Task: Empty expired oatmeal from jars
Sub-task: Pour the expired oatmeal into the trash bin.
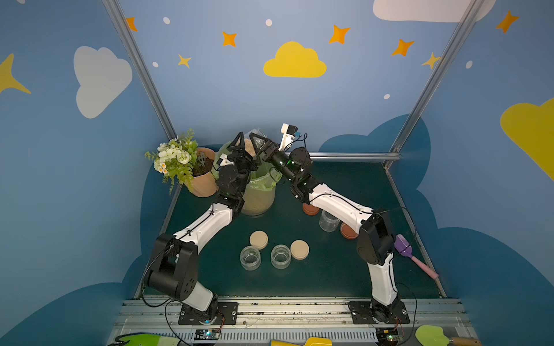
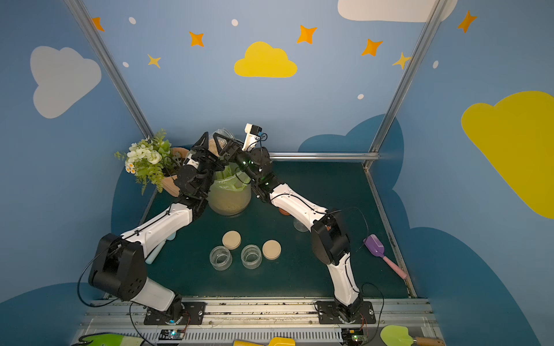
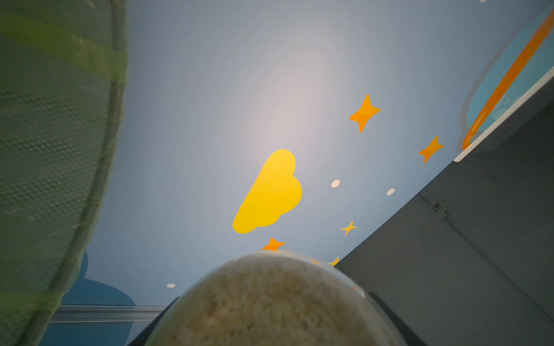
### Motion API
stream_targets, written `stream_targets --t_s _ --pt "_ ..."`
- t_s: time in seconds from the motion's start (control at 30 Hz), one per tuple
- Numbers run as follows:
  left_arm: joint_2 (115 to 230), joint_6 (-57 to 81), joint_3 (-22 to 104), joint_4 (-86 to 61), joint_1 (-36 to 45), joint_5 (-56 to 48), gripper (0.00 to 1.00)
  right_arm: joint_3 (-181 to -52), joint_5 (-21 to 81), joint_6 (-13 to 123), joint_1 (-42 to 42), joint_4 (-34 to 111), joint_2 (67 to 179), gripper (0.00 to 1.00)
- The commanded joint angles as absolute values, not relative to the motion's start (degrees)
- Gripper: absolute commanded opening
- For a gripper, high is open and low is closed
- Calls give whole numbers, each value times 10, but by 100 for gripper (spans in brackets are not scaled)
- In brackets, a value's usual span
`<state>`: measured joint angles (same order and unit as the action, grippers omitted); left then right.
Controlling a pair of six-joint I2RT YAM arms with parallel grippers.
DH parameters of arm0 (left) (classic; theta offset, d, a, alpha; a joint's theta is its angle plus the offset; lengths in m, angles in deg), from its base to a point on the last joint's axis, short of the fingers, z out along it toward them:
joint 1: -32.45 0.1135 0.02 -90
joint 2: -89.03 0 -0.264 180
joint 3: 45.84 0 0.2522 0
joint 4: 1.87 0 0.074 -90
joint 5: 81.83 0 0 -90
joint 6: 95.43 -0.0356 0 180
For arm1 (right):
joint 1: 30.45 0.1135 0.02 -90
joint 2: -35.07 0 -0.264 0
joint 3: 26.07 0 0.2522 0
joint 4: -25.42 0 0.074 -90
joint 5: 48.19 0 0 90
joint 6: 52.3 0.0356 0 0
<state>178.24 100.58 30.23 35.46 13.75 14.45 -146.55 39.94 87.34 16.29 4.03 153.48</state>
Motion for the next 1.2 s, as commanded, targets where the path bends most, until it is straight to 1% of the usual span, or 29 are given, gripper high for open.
stream_targets --t_s 0.0,0.1,0.2,0.3,0.43,0.5,0.6,0.7,0.73,0.83,0.9,0.97,1.17 --pt "1796 997 327 377 141 118 18 -1480 338 859 189 36 1535 16" --pt "1802 998 324 384 143 114 16 -1475 343 856 189 36 1534 17" --pt "1808 998 327 390 143 112 11 -1470 348 855 188 37 1535 18" --pt "1814 999 333 395 143 109 9 -1473 346 855 188 38 1539 18" --pt "1820 994 344 394 145 102 6 -1471 348 857 187 36 1541 21" --pt "1819 995 345 393 145 99 3 -1475 348 858 186 39 1543 24" --pt "1814 990 339 392 146 99 3 -1481 343 858 186 40 1547 27" --pt "1810 979 338 384 146 98 3 -1477 344 857 185 36 1544 39" --pt "1808 976 337 381 148 98 3 -1476 345 858 184 35 1544 50" --pt "1804 962 335 375 148 98 3 -1467 350 865 180 28 1539 74" --pt "1800 945 337 372 149 97 3 -1461 353 867 178 23 1536 85" --pt "1796 930 338 364 149 96 3 -1456 359 870 177 24 1532 88" --pt "1784 900 331 358 152 107 3 -1431 376 882 168 35 1515 91"
